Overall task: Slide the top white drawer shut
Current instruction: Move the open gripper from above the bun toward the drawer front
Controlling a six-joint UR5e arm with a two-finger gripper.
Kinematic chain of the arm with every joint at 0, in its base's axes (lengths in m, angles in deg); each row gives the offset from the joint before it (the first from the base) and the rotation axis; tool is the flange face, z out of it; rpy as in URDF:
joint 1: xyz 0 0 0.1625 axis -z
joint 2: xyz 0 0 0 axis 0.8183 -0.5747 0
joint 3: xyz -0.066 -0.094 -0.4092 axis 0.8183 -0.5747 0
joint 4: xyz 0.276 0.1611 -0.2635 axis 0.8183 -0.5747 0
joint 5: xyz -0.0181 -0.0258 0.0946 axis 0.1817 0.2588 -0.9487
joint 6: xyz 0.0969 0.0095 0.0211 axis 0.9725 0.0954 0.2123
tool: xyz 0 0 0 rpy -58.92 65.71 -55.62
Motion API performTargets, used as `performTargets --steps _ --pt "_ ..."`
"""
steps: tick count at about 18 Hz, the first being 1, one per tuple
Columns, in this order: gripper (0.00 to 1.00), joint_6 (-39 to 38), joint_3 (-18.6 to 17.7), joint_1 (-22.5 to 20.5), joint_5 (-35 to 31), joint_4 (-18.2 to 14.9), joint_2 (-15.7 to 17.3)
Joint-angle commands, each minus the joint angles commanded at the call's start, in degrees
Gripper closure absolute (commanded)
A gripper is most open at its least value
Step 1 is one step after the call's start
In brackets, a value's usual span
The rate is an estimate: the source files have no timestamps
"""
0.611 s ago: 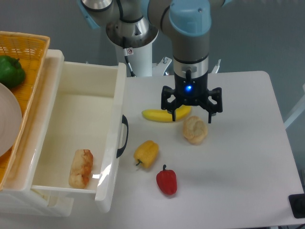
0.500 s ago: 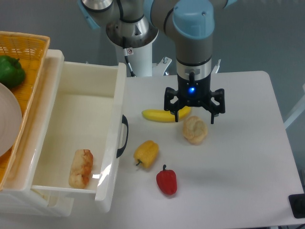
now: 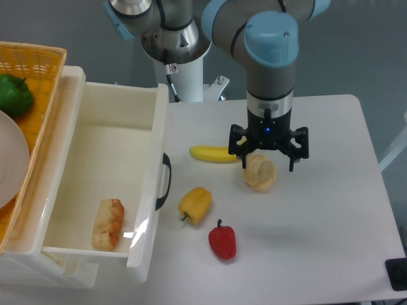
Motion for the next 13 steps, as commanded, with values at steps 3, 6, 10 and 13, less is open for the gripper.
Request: performTargets --steps 3,6,10,13 --pt "0.00 -0.3 -0.1 -0.9 0.1 0.3 -0.3" --pt "0.00 -0.5 -1.0 -1.2 0.0 0.4 -1.1" --pt "0.00 -0.6 -4.3 -0.6 -0.4 0.4 -1.1" --pt "0.00 -0.8 -4.4 -0.5 0.0 0.3 -1.2"
